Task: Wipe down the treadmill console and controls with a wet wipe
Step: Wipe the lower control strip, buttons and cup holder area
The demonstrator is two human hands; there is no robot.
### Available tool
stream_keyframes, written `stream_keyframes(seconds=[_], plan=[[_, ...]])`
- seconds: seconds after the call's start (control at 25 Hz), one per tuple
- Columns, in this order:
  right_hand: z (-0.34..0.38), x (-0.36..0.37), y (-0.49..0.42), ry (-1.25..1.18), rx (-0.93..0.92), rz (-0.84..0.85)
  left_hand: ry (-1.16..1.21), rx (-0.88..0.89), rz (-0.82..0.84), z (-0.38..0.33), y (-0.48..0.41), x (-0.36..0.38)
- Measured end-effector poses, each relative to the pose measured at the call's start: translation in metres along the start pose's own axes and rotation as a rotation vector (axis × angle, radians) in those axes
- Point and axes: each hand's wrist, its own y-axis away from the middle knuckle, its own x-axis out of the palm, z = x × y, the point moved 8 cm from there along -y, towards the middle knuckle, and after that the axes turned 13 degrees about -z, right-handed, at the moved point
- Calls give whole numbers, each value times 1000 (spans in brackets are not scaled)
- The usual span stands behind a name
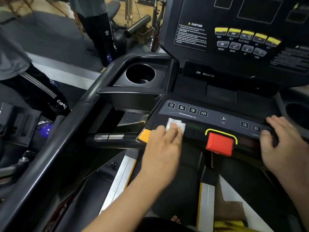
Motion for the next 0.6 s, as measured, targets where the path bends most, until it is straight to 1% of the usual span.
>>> stream_keyframes(seconds=[0.08,0.2,0.28,0.32,0.36,0.44,0.48,0.52,0.6], plan=[[-1,1,0,1,10,3,-18,-9,-2,2,2,-2],[0,0,0,12,3,2,-32,-113,-46,49,4,-20],[3,-1,0,4,-17,-4,0,-170,-115,80,2,-37],[4,-1,0,-3,-17,-10,62,-254,-153,93,-1,-47],[3,-1,0,-7,-10,-13,184,-419,-184,107,-1,-53],[-1,1,0,13,8,-8,565,-852,-253,131,7,-49],[-2,2,1,30,11,-2,726,-1016,-289,139,14,-44],[-3,3,1,38,10,7,765,-1082,-318,147,18,-43],[-4,5,0,22,1,13,768,-1097,-308,156,21,-42]])
